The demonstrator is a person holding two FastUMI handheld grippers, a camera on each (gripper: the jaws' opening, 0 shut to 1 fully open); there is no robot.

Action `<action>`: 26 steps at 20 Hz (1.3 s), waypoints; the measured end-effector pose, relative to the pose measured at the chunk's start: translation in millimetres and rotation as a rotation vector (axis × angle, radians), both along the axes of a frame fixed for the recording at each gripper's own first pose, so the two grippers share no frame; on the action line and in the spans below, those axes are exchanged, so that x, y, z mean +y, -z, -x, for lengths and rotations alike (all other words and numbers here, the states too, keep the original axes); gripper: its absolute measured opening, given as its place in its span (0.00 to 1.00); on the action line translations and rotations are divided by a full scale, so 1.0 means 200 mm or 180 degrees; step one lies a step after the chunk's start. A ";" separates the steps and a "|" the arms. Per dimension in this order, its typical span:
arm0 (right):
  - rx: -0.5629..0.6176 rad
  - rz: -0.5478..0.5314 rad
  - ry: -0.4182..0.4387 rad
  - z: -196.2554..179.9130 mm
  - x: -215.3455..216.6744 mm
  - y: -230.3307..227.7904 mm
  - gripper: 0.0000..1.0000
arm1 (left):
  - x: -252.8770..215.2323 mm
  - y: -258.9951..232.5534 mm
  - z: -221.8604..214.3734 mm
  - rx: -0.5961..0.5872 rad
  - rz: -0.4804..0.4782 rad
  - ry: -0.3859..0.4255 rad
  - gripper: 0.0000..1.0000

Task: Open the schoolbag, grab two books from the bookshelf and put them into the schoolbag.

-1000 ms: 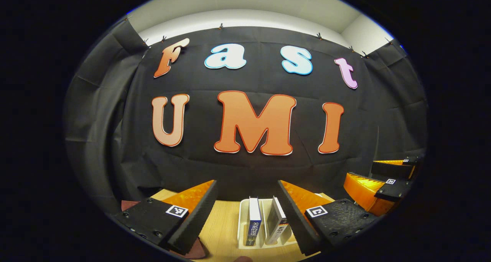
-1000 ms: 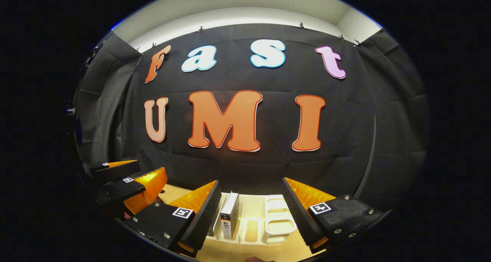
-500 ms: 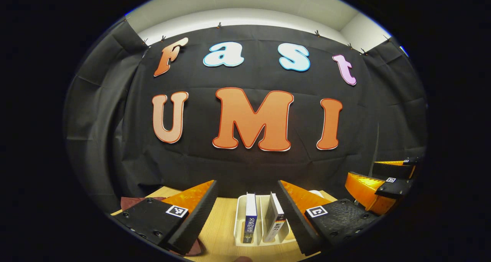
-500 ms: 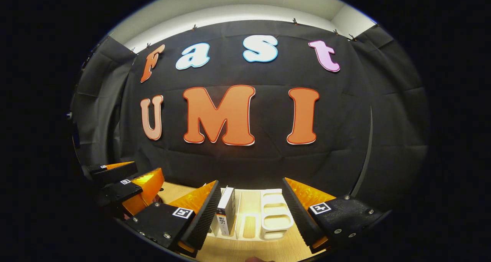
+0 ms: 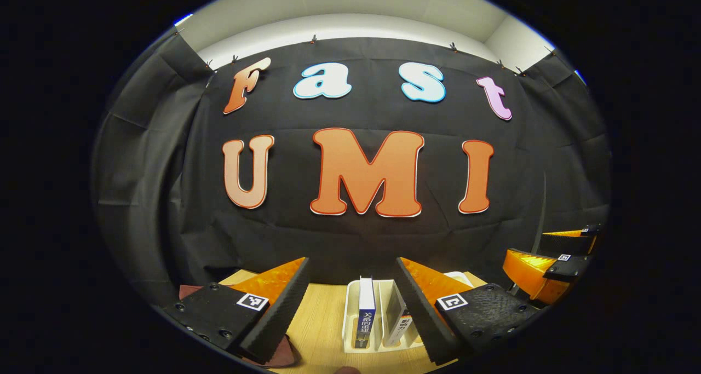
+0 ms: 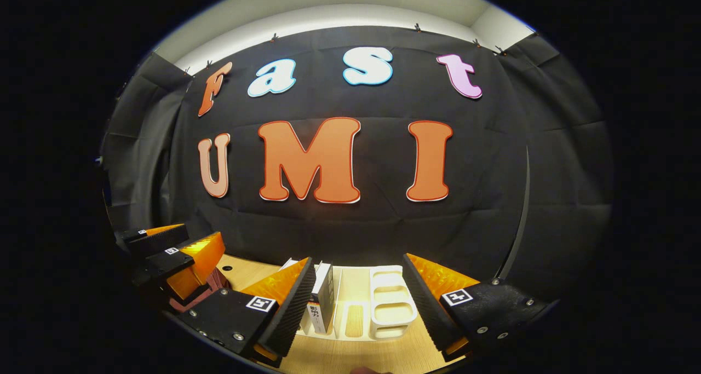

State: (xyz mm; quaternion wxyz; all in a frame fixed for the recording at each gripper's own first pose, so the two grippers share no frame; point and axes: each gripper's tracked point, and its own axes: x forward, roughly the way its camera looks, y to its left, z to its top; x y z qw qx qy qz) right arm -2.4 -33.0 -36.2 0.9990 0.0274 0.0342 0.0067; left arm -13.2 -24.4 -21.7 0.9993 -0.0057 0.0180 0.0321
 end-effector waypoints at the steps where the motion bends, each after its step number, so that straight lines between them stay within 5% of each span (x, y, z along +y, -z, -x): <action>1: -0.0007 0.0002 -0.0018 0.00 0.00 0.00 0.94 | 0.01 -0.01 0.00 -0.0007 -0.0013 -0.0021 0.95; 15: -0.0037 0.0056 -0.0254 -0.05 0.10 0.01 0.94 | 0.12 -0.06 0.00 -0.0073 -0.0219 -0.0215 0.98; 26: 0.0190 -0.0005 -0.0313 -0.06 0.04 0.16 0.94 | 0.44 0.38 0.08 0.0665 -0.0870 -0.0635 0.95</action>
